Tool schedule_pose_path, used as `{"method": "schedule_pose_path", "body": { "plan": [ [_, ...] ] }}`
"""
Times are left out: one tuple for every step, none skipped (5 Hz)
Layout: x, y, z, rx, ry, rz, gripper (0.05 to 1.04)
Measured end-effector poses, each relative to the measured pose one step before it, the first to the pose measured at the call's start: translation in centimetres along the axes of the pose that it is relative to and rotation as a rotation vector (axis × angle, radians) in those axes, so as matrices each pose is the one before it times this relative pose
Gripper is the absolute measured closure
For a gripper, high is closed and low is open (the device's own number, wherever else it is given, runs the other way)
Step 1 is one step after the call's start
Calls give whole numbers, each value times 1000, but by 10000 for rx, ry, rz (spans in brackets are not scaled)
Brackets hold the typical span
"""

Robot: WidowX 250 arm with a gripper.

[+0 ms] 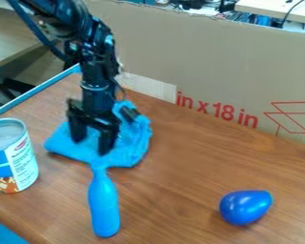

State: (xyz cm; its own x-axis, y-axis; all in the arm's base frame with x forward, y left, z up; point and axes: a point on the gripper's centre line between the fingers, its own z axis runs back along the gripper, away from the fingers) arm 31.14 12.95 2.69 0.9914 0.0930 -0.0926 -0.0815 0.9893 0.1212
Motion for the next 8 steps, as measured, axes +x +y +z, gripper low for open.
{"method": "schedule_pose_path", "body": {
  "plan": [
    [1120, 3420, -716, -66, 314, 315, 83],
    [-125, 1722, -269, -135, 369, 141, 83],
    [-1929, 414, 320, -284, 335, 213, 83],
    [-767, 957, 3029, -185, -1117, 302, 83],
    [309, -435, 3851, -42, -1161, -137, 83],
    [199, -1697, 3494, -170, -777, -571, 83],
    [-493, -4402, 3718, -465, -654, -1120, 83],
    [-572, -4121, 1338, -285, 144, -886, 83]
  ]
}}
